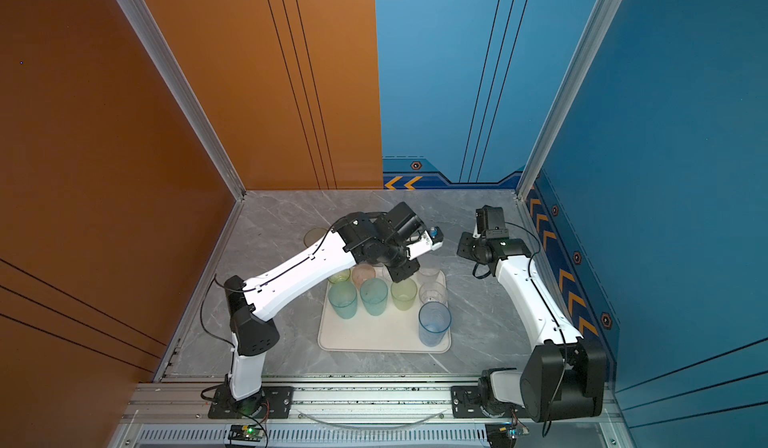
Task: Place the glasses into the tray
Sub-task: 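Move the left gripper to the tall dark grey cup and close on its rim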
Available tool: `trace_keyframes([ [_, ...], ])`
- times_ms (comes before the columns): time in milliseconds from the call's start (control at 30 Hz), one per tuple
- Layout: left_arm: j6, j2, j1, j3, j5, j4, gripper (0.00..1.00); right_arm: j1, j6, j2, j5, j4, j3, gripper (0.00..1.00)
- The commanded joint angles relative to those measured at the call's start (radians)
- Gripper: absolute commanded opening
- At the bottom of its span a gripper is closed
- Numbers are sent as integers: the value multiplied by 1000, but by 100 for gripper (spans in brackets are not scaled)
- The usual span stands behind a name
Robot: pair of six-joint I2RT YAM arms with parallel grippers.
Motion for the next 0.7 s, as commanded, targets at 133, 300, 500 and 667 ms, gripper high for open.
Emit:
trace_keyframes([
  [133, -48, 49, 203, 74, -84, 6, 20, -4, -21, -24, -27, 15, -5, 40],
  [300, -45, 115, 289, 119, -61, 6, 19, -4, -29, -25, -20, 6, -1, 40],
  [500, -37, 175, 331, 156, -47, 6, 21, -3, -30, -12, -22, 6, 9, 40],
  [667, -37, 197, 357, 158, -52, 7, 22, -3, -29, -3, -21, 6, 15, 40],
])
